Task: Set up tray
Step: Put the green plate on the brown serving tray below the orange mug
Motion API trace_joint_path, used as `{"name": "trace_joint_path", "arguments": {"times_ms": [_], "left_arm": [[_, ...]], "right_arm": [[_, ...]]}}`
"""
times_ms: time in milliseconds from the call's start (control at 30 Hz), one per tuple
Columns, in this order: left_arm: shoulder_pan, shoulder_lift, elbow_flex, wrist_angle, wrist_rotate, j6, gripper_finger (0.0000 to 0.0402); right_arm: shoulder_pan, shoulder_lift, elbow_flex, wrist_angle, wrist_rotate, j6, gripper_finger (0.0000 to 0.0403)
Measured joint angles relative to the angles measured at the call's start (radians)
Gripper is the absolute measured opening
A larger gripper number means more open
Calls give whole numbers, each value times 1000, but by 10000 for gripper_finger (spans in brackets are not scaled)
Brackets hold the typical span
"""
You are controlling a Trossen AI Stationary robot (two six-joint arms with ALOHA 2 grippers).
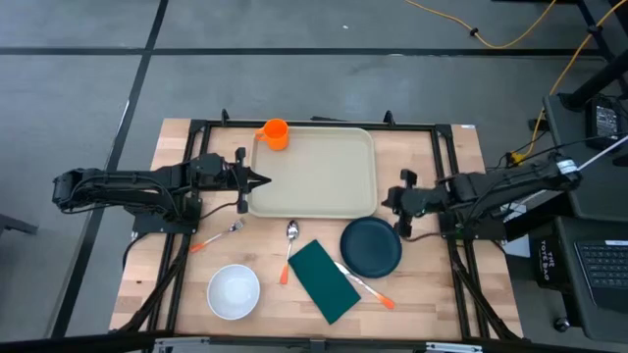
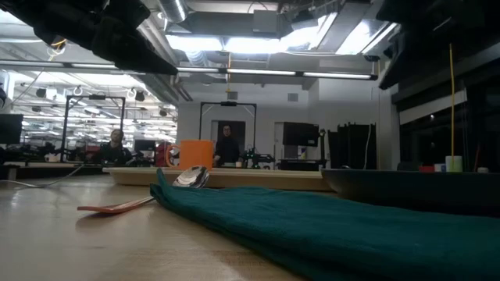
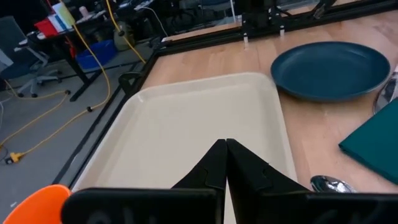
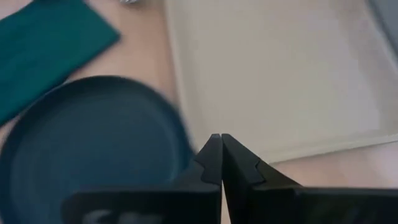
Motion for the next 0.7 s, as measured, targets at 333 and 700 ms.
{"name": "trace_joint_path", "arguments": {"times_ms": [333, 700], "left_arm": [[0, 0, 0, 0, 1, -23, 3], [0, 0, 0, -2, 37, 55, 3]], "right_arm": [[177, 130, 135, -309, -23, 535, 14], [209, 130, 68, -332, -106, 953, 64]]}}
